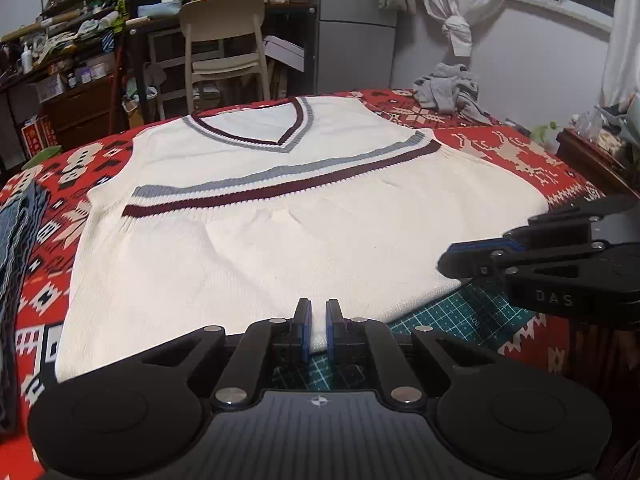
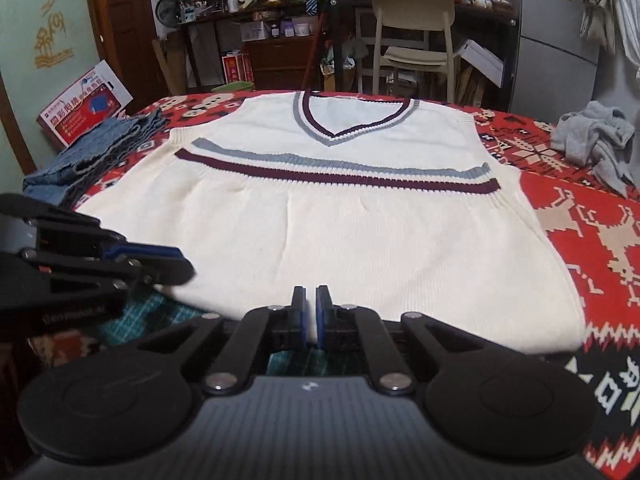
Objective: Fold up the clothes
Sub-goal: 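Open both tools and pull them back from the folded sweater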
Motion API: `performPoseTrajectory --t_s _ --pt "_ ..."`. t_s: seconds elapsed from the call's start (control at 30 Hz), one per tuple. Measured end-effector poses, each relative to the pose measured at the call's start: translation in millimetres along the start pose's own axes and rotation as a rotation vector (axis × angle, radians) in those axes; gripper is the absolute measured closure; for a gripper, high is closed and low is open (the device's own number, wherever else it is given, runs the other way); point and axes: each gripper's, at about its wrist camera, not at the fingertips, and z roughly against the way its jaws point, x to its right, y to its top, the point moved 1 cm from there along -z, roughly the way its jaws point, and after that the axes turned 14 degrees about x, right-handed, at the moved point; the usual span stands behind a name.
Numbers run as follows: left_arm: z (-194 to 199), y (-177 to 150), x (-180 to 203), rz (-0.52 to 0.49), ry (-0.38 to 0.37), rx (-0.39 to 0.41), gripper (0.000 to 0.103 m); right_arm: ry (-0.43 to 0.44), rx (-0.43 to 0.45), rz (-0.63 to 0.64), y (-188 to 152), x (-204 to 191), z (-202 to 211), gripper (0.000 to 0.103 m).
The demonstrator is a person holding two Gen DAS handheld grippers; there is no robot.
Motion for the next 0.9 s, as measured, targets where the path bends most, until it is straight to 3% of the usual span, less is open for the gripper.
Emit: performPoseTrajectory --t_s 0.1,0.2,0.3,0.63,0.9 --pt "2 1 4 -0.013 0.004 -0.002 0.096 0.006 0.001 -0.014 0 1 6 0.098" --pt "7 6 8 0.017 -0.049 0.044 0.096 0.021 0.005 -0.033 5 2 10 0.098" --pt "5 4 14 -0.009 -0.061 0.039 0.096 0.046 0.036 -0.006 12 -6 13 0.098" --pt "-5 -2 34 -0.1 -0.097 0.02 0.094 0.059 0.01 0.057 2 -18 -1 0.1" --pt "4 6 23 -0.021 -0.08 0.059 0.094 0.062 0.014 0.051 7 -18 4 0.1"
